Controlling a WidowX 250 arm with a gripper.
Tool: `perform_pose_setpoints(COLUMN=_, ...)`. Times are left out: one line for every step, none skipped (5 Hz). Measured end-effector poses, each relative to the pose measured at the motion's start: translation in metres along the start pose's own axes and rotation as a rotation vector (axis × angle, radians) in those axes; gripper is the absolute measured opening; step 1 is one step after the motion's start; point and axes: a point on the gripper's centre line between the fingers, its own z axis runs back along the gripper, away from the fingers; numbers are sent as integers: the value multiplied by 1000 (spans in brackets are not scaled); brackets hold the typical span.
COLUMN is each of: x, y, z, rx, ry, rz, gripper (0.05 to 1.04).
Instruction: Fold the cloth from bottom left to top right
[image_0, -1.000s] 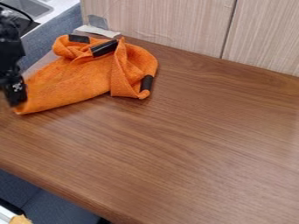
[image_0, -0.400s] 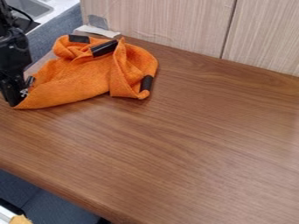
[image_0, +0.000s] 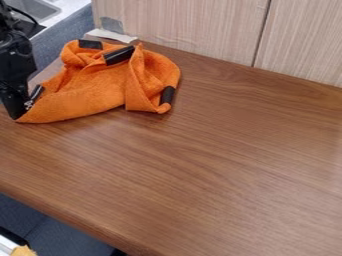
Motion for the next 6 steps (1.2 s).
perform_pose_setpoints(x=6, y=-7, z=14, rx=-18, ry=-51, rz=-24, gripper=57)
perform_pose_setpoints(x=17, y=-13, z=31, rx=-29, ry=-93, rz=-43, gripper=56)
perform_pose_setpoints(x=35, y=-24, z=55, rx=-16, ry=-143, rz=-87, gripper=56)
perform_pose_setpoints(x=67, y=-45, z=70, rx=-54, ry=-205, rz=-150, gripper=56)
perform_pose_setpoints(x=101, y=-68, z=79, rx=-70, ry=-247, rz=-225, gripper=56)
perform_pose_setpoints(x=129, y=-82, z=68, rx=-61, ry=-254, rz=-258, gripper=56)
